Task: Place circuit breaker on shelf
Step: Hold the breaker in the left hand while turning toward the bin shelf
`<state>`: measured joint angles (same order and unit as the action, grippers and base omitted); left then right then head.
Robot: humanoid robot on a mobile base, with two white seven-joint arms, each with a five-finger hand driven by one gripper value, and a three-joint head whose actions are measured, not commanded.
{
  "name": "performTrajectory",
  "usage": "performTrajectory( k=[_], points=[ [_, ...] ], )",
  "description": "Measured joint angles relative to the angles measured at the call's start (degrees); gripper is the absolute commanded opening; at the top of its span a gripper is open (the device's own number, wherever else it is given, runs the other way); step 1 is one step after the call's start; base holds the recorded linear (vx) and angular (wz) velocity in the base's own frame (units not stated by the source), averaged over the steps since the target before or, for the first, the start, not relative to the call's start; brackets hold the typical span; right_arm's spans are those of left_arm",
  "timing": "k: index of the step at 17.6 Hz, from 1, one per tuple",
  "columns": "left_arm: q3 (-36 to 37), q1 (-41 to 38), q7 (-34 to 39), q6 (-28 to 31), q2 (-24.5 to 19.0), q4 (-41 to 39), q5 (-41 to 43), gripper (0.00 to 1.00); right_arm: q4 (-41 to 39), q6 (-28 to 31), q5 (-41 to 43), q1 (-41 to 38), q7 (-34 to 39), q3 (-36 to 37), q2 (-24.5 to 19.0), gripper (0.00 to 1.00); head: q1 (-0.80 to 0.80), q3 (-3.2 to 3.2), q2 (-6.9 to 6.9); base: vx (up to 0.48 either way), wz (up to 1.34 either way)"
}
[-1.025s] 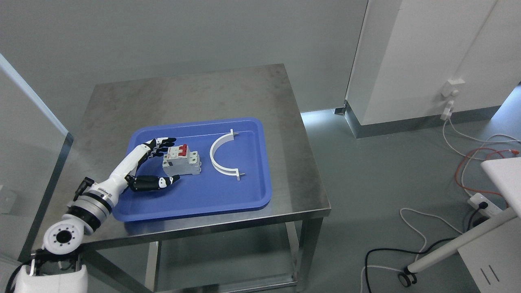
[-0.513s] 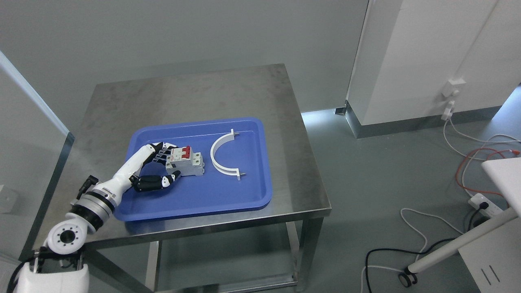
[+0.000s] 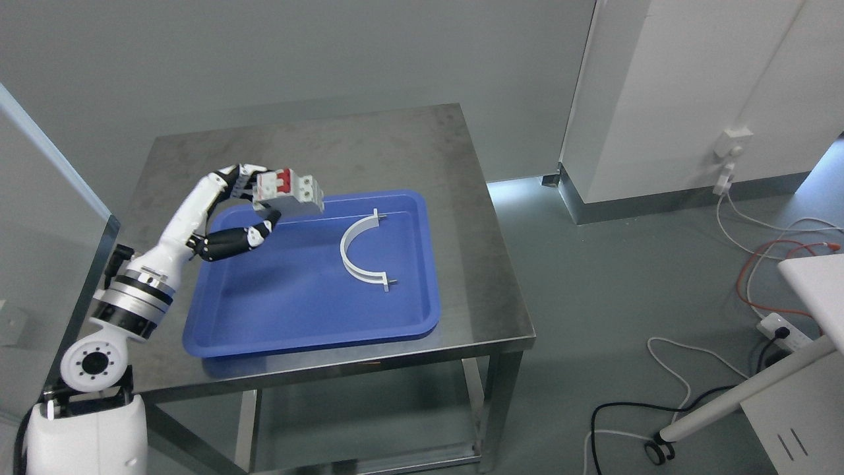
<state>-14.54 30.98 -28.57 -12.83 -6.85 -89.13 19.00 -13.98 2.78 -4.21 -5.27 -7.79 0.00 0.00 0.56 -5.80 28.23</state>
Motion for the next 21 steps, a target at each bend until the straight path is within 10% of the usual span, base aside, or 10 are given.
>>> performTrajectory(
  k=[5, 21],
  points=[
    [-4.37, -0.75, 11.60, -6.25, 2.65, -0.22, -3.05, 0.12, 0.00, 0.00, 0.00, 0.01, -0.02, 0.00, 0.00, 1.00, 0.00, 0.00, 0.00, -0.040, -0.02],
    [-9.95, -5.65, 11.98, -7.26, 6.03, -3.35, -6.63, 0.12, 0.00, 0.00, 0.00, -0.01, -0.08, 0.00, 0.00, 1.00, 0.00, 0.00, 0.00, -0.210, -0.06]
  ],
)
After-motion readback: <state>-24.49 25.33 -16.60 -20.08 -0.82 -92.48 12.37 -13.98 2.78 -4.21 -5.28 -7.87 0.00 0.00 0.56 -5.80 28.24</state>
